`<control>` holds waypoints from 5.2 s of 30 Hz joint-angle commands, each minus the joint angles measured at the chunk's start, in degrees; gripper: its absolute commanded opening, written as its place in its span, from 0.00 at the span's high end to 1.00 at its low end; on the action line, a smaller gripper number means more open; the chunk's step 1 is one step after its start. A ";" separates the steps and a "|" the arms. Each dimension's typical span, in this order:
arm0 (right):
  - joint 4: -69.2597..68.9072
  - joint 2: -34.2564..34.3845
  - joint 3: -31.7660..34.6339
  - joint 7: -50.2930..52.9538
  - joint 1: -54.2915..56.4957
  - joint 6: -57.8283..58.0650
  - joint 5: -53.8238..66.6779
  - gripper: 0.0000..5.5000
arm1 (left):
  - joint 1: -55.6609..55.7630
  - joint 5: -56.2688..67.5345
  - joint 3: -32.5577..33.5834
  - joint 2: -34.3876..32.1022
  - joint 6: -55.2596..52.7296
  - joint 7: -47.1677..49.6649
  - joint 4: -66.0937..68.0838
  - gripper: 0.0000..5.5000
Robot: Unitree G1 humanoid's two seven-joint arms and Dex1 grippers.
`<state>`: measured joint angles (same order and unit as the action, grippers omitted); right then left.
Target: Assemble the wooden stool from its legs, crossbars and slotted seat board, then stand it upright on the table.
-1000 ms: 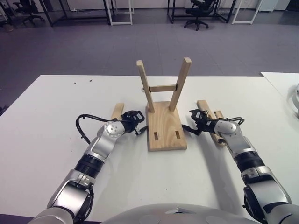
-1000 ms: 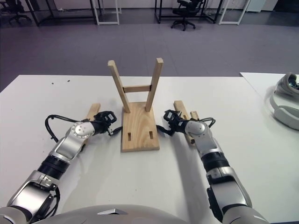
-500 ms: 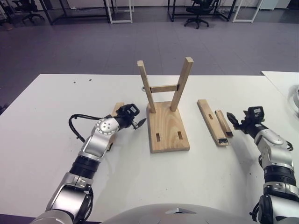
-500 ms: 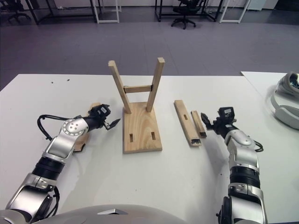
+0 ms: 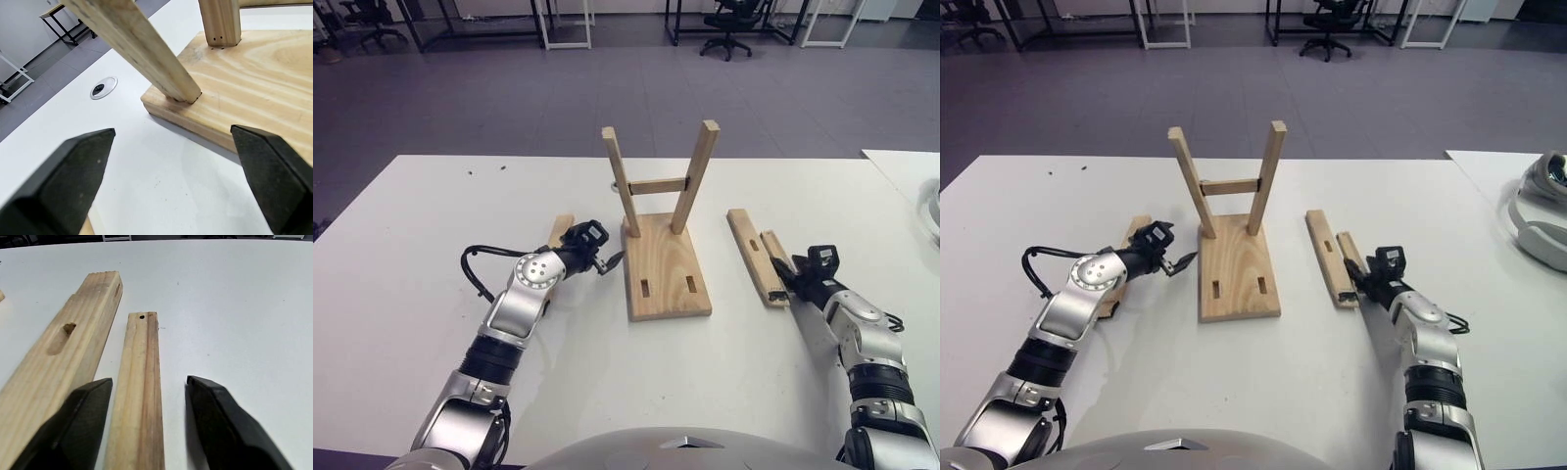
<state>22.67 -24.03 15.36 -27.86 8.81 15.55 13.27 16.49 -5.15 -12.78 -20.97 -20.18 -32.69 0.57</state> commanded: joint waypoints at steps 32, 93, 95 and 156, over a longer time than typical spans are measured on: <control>-54.33 5.78 -23.48 2.25 -2.55 -0.07 0.35 0.76 | 8.59 69.36 25.45 28.86 -34.74 24.16 -17.30 0.63; -29.69 6.15 -21.95 7.49 -12.23 -12.51 -15.99 0.56 | -19.11 20.61 20.27 2.86 3.06 17.01 8.95 0.93; -29.52 5.95 -21.98 7.34 -12.25 -12.62 -16.22 0.56 | -20.25 20.34 19.46 3.14 4.29 16.46 11.20 0.93; -27.85 18.74 -3.08 10.60 35.60 21.42 39.38 0.56 | 2.44 38.22 24.96 -2.00 0.78 3.69 -20.43 0.63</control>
<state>-8.11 -6.52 11.12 -19.30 40.41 35.11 50.22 16.95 33.84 15.88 -23.33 -18.59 -28.59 -17.55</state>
